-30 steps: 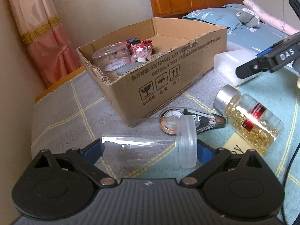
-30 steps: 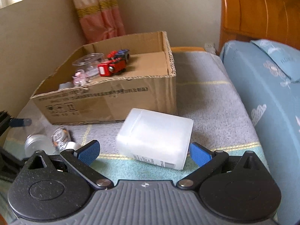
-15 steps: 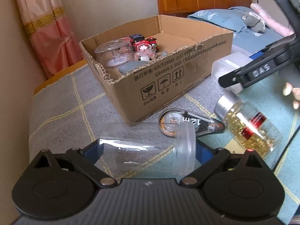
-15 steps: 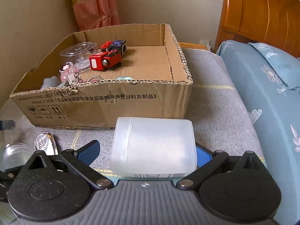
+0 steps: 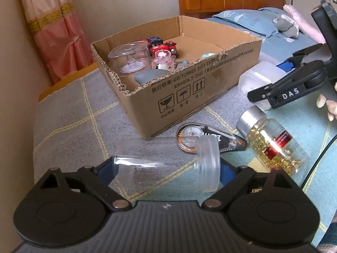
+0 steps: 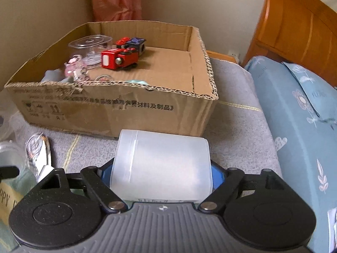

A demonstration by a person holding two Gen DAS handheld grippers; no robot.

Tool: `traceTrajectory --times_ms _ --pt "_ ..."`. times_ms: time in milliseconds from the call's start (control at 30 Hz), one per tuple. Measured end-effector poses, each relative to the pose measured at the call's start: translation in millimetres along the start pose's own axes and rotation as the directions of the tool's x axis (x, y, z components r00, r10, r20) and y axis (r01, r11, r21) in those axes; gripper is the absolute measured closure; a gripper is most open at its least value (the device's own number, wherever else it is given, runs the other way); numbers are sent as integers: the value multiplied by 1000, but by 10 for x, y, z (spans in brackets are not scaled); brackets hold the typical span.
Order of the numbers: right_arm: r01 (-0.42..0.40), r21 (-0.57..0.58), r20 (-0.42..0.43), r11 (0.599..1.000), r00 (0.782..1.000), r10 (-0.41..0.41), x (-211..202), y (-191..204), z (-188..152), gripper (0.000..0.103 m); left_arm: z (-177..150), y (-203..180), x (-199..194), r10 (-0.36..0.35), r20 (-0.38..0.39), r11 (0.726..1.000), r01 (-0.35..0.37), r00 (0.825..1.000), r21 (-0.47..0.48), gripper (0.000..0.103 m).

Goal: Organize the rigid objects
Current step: 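Close the left gripper on the clear jar while the right gripper grasps the white box, then lower the clear jar into the box with the left gripper while the right releases the white box inside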

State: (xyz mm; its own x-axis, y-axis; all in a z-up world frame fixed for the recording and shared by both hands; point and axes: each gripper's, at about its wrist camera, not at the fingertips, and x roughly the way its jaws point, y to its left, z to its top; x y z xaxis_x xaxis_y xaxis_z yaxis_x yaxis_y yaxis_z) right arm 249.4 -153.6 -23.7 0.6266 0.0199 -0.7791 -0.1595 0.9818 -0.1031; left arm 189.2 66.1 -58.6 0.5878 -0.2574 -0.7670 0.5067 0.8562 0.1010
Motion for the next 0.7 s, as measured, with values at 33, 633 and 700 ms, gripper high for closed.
traceTrajectory --times_ms 33,633,700 --pt "-5 -13 0 1000 1000 5 -17 0 -9 16 5 -8 -14 3 -2 1000 -3 1000 2 10" --pt "-215 -195 143 957 959 244 -900 -281 373 16 465 5 -476 19 -18 999 -20 1000 -41 10" --pt "-214 -208 167 954 954 250 -911 -302 505 16 556 30 -508 21 -11 999 -21 1000 -44 10"
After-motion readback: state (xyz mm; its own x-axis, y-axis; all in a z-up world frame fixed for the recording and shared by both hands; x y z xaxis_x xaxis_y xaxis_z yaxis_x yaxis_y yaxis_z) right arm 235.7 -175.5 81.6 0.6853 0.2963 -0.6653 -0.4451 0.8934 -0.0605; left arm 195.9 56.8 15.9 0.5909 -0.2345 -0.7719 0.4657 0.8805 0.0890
